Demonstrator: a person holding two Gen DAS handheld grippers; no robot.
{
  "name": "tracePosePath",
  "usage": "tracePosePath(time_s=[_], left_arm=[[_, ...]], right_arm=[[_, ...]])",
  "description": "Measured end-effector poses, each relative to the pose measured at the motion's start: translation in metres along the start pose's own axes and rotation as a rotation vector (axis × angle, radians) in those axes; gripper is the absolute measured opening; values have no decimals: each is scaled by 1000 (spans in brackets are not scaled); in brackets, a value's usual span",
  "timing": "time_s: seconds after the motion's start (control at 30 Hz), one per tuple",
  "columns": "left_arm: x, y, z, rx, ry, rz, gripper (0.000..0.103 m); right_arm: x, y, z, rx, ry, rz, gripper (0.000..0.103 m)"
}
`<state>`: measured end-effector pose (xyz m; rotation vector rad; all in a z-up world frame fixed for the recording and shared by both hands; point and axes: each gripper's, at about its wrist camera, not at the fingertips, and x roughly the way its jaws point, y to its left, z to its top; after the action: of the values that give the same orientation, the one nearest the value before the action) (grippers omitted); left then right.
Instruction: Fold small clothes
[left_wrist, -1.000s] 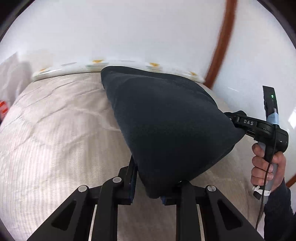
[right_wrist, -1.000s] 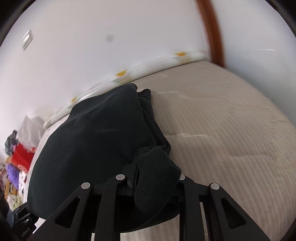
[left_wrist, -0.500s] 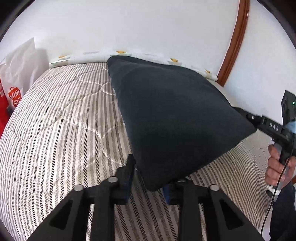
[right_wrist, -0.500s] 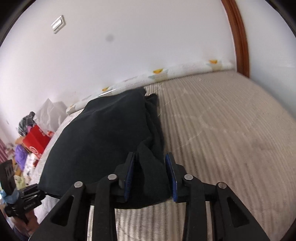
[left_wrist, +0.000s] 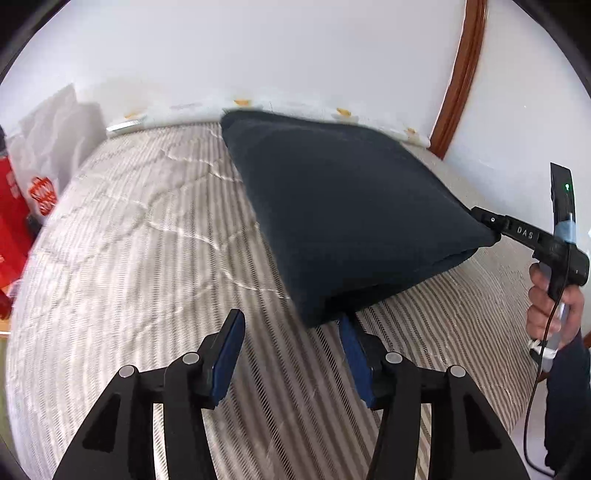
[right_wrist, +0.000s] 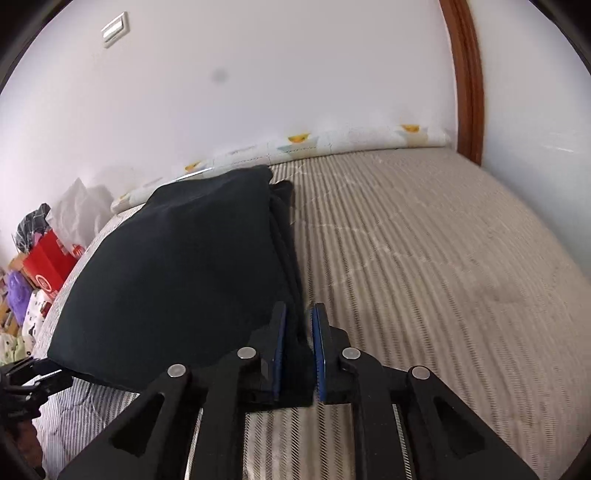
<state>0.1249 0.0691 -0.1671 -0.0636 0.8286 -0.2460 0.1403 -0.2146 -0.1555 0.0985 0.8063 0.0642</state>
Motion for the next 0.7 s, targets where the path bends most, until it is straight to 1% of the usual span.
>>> tracePosePath(time_s=[0.03, 0.1, 0.2, 0.27, 0.37, 0.4, 0.43, 0.53, 0.57, 0.63, 0.7], left_arm=[[-9, 2, 0, -16, -20, -7, 51], [-17, 6, 6, -37, -45, -22, 53], [-24, 9, 18, -54, -82, -10, 55], [-21, 11, 28, -59, -83, -5, 55], [-7, 14, 42, -77, -66, -15, 55], [-2, 13, 44, -76, -56, -18, 56], [5, 13, 46, -73, -40, -15, 56], [26, 10, 43, -50, 10, -5, 57], [31, 10, 40, -41, 21, -4, 58], [34, 12, 37, -38, 18, -19, 58], [33, 14, 39, -40, 26, -31, 58]], right_arm=[[-4, 0, 4, 5, -9, 8, 17], [-7, 5, 11, -11, -19, 25, 18], [7, 14, 21, -38, -3, 34, 20], [21, 18, 23, -33, 20, 47, 20], [47, 22, 24, -29, 63, 36, 20], [53, 21, 25, -24, 77, 46, 18], [52, 20, 25, -20, 71, 64, 3], [37, 5, 28, 2, 5, 94, 2], [36, -1, 28, 15, 13, 111, 2], [42, -8, 27, 45, 70, 131, 2], [43, -3, 28, 5, 96, 117, 2]])
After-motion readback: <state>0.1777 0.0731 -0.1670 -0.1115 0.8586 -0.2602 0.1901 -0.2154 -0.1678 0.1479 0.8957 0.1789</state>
